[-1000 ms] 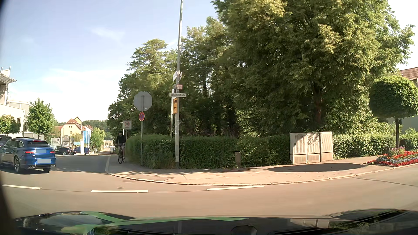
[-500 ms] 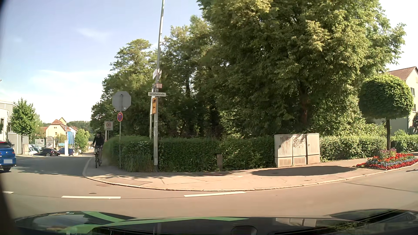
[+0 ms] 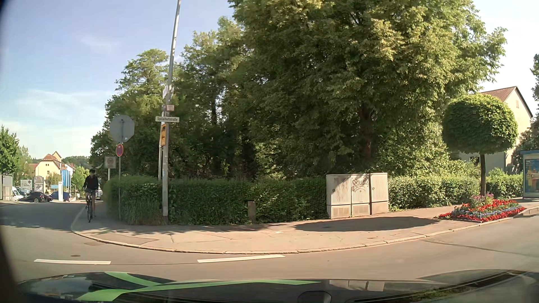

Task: Follow the waypoints while adhering to traffic rules and regulations

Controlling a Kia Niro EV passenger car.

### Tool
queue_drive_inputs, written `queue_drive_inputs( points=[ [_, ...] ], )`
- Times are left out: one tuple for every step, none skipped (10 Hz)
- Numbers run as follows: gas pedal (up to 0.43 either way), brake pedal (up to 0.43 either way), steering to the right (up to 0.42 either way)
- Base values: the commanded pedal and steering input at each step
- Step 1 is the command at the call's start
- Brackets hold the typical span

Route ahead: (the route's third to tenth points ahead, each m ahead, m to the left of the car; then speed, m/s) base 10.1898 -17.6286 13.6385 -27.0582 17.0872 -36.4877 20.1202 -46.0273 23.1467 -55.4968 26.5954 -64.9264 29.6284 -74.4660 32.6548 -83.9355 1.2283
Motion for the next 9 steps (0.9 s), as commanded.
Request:
queue_drive_inputs(
  points=[
    [0.000,0.000,0.628],
    [0.000,0.000,0.676],
    [0.000,0.000,0.721],
    [0.000,0.000,0.762],
    [0.000,0.000,0.783],
    [0.000,0.000,0.821],
    [0.039,0.000,0.854],
    [0.047,0.000,0.877],
    [0.047,0.000,0.900]
  ],
)
